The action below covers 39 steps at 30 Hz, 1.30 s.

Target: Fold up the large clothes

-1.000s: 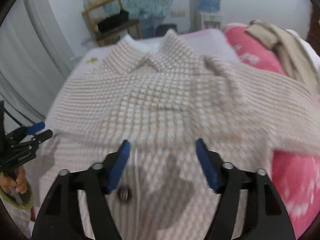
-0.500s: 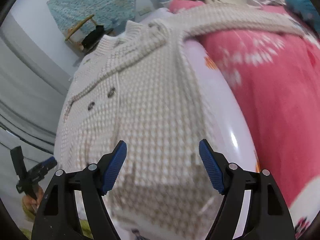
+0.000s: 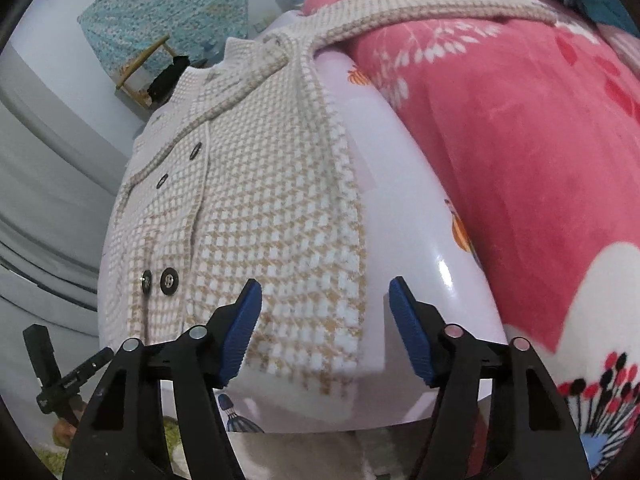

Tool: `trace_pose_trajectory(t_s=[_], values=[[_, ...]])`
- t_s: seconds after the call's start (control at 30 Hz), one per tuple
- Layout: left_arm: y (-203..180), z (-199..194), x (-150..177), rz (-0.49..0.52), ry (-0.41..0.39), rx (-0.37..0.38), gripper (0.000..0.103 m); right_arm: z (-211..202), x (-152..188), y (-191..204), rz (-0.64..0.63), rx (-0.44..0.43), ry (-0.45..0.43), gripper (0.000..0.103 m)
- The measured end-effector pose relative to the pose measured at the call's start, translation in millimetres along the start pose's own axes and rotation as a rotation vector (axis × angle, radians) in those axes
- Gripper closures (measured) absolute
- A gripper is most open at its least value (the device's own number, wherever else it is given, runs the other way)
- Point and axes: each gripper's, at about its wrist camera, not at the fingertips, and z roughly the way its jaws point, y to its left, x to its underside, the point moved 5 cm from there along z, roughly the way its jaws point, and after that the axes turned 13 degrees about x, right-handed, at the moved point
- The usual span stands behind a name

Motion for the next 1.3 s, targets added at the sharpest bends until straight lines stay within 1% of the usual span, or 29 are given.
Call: trace_pose_trajectory(t_s=[0.03,0.07,0.13,0.2,0.23,0.27,0.3,0.33,0.37,0.4,0.47,0.53,0.63,0.73,0.8,0.83,0.9,0.97,1.0,1.03,1.07,1.1,1.13,1.17,1.2,1.23,1.27,1.3], values=[[-1,1,0,-0.002,-0.001,0.001,0.047,2,2,-2,0.007,-0.007,0.011,0.048],[-2,2,1,-0.003,-0.001,0.003,0.048,6,5,-4,0.023,-0.023,0.028,0.051],[-3,3,0,-0.007,-0.004,0.006,0.054,9,11,-8,0.058,-0.071,0.044,0.057],[-3,3,0,-0.028,-0.015,0.009,0.062,8,17,-10,0.072,-0.093,0.059,0.065],[-2,2,0,-0.035,-0.021,0.006,0.064,7,20,-10,0.072,-0.09,0.064,0.07],[0,3,1,-0.046,-0.03,-0.005,0.069,8,22,-11,0.069,-0.086,0.066,0.073],[1,3,1,-0.049,-0.034,-0.016,0.075,7,24,-11,0.065,-0.084,0.067,0.08],[2,3,1,-0.05,-0.039,-0.038,0.079,7,26,-12,0.065,-0.083,0.067,0.088],[2,3,1,-0.044,-0.045,-0.062,0.085,7,26,-12,0.064,-0.082,0.07,0.09],[2,2,1,-0.04,-0.046,-0.07,0.091,5,26,-13,0.065,-0.077,0.062,0.095],[-1,-3,0,-0.018,-0.051,-0.086,0.095,-10,22,-8,0.045,-0.075,0.018,0.097],[-8,-15,-3,0.037,-0.069,-0.11,0.096,-33,17,-2,0.019,-0.068,-0.044,0.098],[-16,-43,-9,0.097,-0.11,-0.113,0.096,-80,11,6,-0.012,-0.087,-0.147,0.098],[-17,-77,-18,0.142,-0.151,-0.132,0.096,-105,14,17,-0.036,-0.114,-0.18,0.098],[-15,-91,-17,0.155,-0.156,-0.146,0.096,-113,22,21,-0.048,-0.128,-0.174,0.098],[-13,-98,-15,0.162,-0.145,-0.147,0.096,-116,27,22,-0.049,-0.132,-0.166,0.098],[-7,-101,-8,0.154,-0.112,-0.146,0.096,-113,45,19,-0.041,-0.134,-0.121,0.098],[2,-91,6,0.137,-0.044,-0.147,0.096,-97,58,16,-0.028,-0.106,-0.059,0.098],[8,-84,12,0.125,-0.009,-0.15,0.095,-84,68,11,-0.021,-0.084,-0.01,0.097],[15,-74,19,0.11,0.031,-0.155,0.095,-69,77,6,-0.019,-0.042,0.04,0.095],[22,-69,22,0.098,0.056,-0.157,0.092,-60,82,2,-0.02,-0.001,0.069,0.093],[27,-63,25,0.083,0.082,-0.164,0.091,-53,85,-4,-0.02,0.057,0.092,0.089],[33,-61,27,0.067,0.101,-0.178,0.091,-51,85,-9,-0.02,0.11,0.093,0.086],[36,-62,27,0.058,0.107,-0.188,0.088,-55,83,-12,-0.024,0.135,0.079,0.084],[39,-67,25,0.05,0.094,-0.198,0.081,-60,81,-14,-0.025,0.139,0.064,0.072],[40,-71,22,0.047,0.077,-0.199,0.078,-70,74,-15,-0.025,0.133,0.029,0.055],[40,-79,16,0.048,0.045,-0.199,0.072,-77,69,-14,-0.029,0.136,0.003,0.048],[40,-84,11,0.056,0.02,-0.203,0.07,-85,60,-12,-0.046,0.151,-0.038,0.044]])
